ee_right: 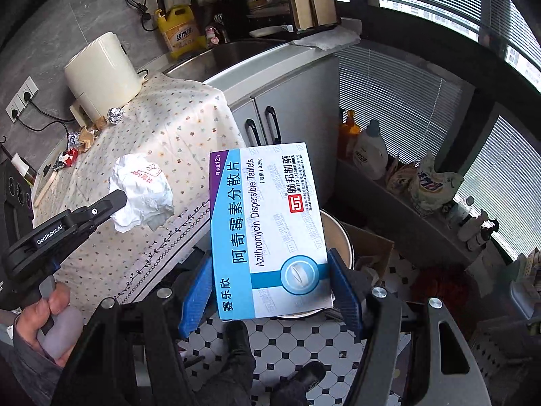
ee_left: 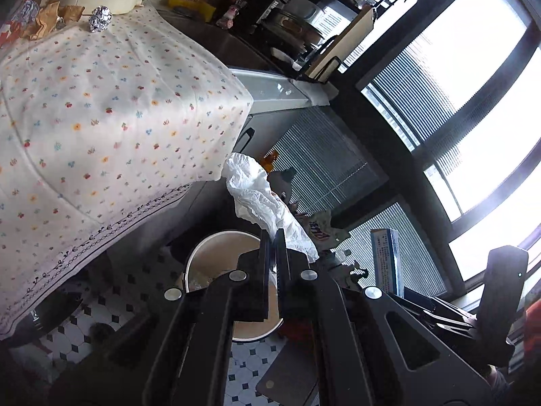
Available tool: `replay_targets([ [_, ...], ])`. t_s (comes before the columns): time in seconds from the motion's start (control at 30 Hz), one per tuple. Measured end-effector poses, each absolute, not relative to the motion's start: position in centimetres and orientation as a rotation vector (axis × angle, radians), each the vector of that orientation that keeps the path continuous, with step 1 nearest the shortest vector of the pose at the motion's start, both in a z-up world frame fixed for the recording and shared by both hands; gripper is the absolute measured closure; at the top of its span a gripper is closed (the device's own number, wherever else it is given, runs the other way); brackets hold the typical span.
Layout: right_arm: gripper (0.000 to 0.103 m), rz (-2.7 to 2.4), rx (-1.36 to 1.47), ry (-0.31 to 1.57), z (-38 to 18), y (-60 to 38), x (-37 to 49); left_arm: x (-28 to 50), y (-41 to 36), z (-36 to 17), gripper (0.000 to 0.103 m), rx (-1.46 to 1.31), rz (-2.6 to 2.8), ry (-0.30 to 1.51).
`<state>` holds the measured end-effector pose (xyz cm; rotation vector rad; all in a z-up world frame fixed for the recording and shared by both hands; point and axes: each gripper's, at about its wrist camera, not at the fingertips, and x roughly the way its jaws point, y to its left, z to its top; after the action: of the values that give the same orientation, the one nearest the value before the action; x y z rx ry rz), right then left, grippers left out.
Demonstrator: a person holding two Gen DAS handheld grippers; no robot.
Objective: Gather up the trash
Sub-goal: 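Carry the tissue and medicine box to the bin and release both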
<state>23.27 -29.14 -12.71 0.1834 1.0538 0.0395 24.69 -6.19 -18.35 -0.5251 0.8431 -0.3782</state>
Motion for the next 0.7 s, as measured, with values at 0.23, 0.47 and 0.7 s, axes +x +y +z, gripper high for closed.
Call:
replay_targets([
  [0.23, 0.038, -0.007, 0.151, 1.096, -14.3, -31.4, 22.8, 25.3, -9.0, -23.1, 0.099, -0.553, -0.398, 0.916],
  [0.47, 0.038, -0.032, 0.131, 1.142, -16.0, -32.3, 22.9, 26.3, -10.0, -28.5, 0.011, -0.664, -0.425, 1.002],
  [0.7, 0.038, -0.028, 0.123, 1.168, -17.2, -31.7, 23.8, 26.0, -8.5, -29.5, 0.01, -0.643, -0.372, 1.035],
])
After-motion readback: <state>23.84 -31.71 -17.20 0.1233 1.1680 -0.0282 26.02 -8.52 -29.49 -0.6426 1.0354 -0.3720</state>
